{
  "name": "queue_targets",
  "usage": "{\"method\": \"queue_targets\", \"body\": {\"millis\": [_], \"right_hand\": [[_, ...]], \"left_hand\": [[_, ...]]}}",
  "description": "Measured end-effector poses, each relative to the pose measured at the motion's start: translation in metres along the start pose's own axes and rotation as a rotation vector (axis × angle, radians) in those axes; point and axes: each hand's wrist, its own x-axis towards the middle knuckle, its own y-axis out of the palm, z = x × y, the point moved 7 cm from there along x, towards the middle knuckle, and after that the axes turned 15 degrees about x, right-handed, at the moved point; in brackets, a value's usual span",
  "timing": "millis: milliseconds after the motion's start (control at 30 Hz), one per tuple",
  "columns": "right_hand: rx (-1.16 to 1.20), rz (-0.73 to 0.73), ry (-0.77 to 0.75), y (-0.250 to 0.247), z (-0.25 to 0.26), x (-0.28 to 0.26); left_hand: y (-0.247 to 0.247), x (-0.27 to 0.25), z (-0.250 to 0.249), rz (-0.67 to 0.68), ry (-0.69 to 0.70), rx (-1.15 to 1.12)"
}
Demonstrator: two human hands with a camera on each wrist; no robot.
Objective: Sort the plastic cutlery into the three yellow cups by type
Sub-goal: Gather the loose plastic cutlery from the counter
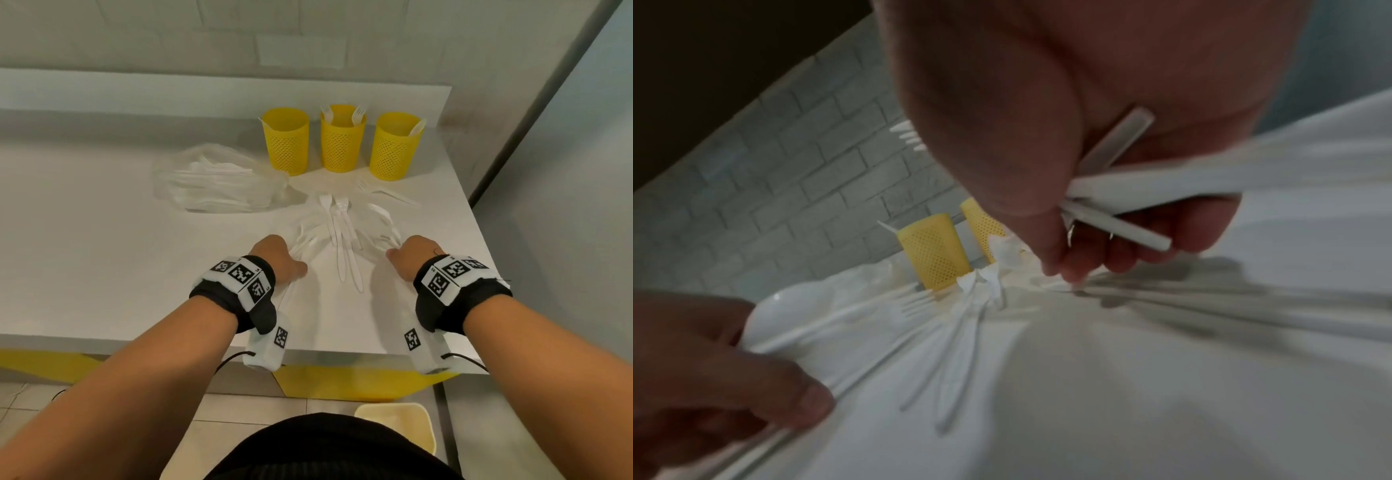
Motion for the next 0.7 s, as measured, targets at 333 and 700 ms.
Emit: {"method": "queue_targets", "body": {"millis": [333, 700], "right_hand": [[0.451, -0.079, -0.056, -0.019, -0.004, -0.011], [0.227, -0.066, 0.125, -0.010, -0.022, -0.019]], "left_hand": [[-0.022, 0.006, -0.027, -0.100, 0.099, -0.176], [-0.015, 0.019, -0.075, -0.090, 0.060, -0.417]]}}
